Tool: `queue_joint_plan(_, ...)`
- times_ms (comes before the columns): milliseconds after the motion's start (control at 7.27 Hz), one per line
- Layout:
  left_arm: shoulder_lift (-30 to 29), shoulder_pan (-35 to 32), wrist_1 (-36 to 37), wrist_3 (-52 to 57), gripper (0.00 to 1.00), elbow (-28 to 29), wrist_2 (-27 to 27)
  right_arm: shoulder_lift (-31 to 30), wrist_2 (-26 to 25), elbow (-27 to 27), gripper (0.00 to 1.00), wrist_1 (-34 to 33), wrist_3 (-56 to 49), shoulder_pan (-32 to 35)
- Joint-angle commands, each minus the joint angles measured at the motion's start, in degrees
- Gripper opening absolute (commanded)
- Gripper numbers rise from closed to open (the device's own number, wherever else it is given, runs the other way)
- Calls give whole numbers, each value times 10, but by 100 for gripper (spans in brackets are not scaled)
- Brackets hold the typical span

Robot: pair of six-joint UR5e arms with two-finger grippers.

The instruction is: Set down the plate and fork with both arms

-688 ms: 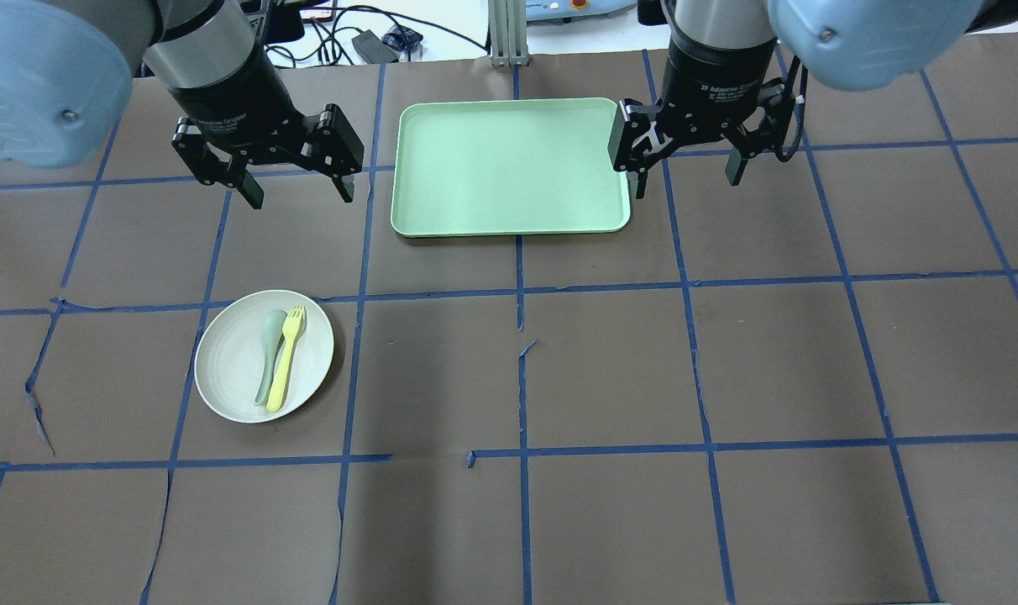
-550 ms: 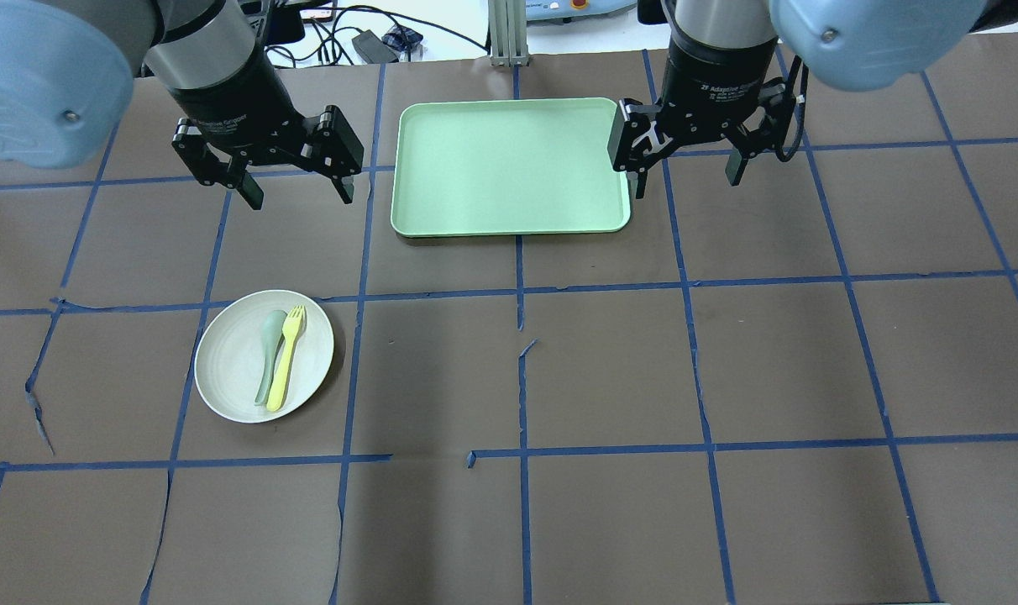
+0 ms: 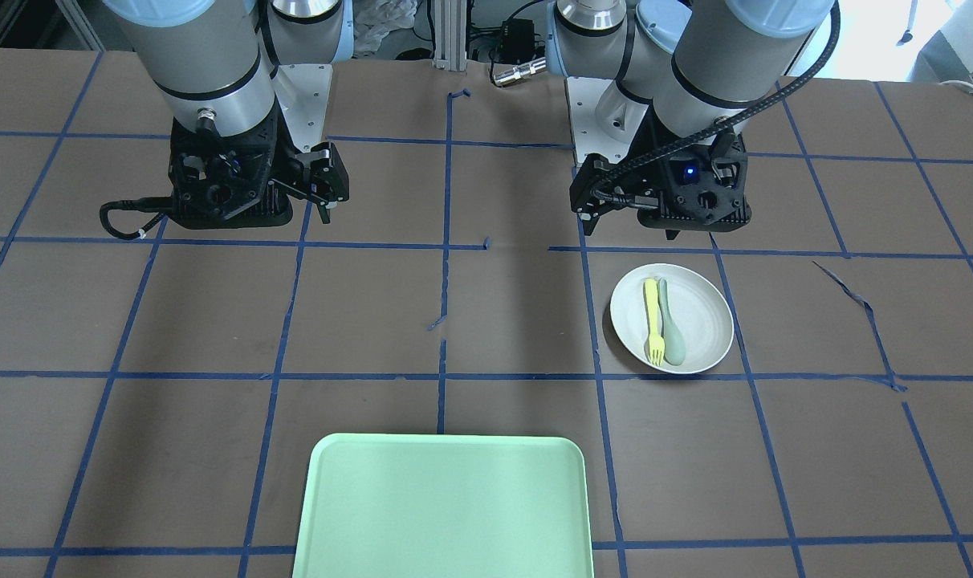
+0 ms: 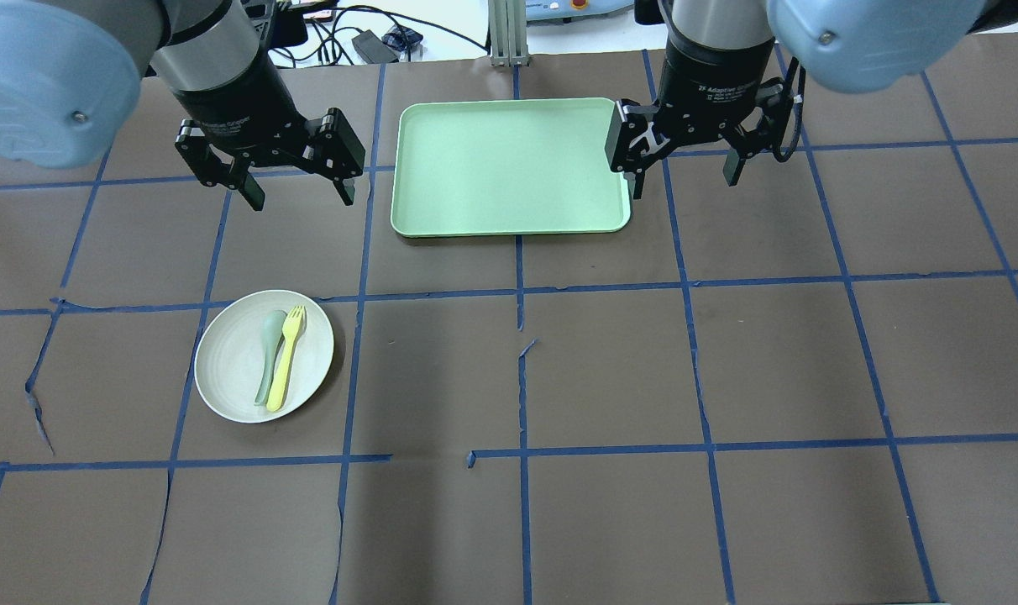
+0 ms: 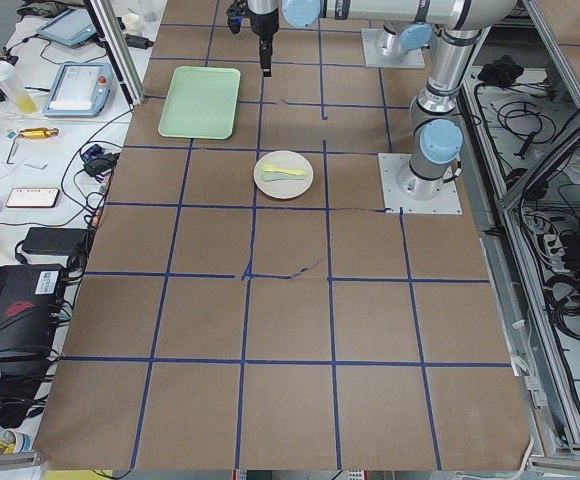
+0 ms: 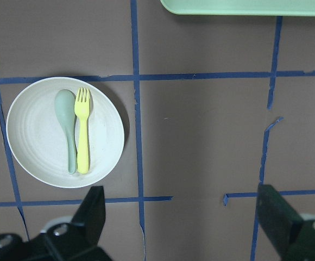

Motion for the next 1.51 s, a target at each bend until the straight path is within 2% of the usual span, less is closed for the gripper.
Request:
queue_joint_plan(0, -9, -3, -2, 3, 100, -2, 4, 1, 0, 2, 100, -4, -1, 3)
queue_joint_plan(1101, -16, -3, 5, 2, 100, -15, 4, 1, -3, -4, 100, 2, -1, 0)
queue_joint_plan(1376, -13, -3, 4, 0, 100, -16, 4, -1, -28, -4, 100, 11, -1, 1)
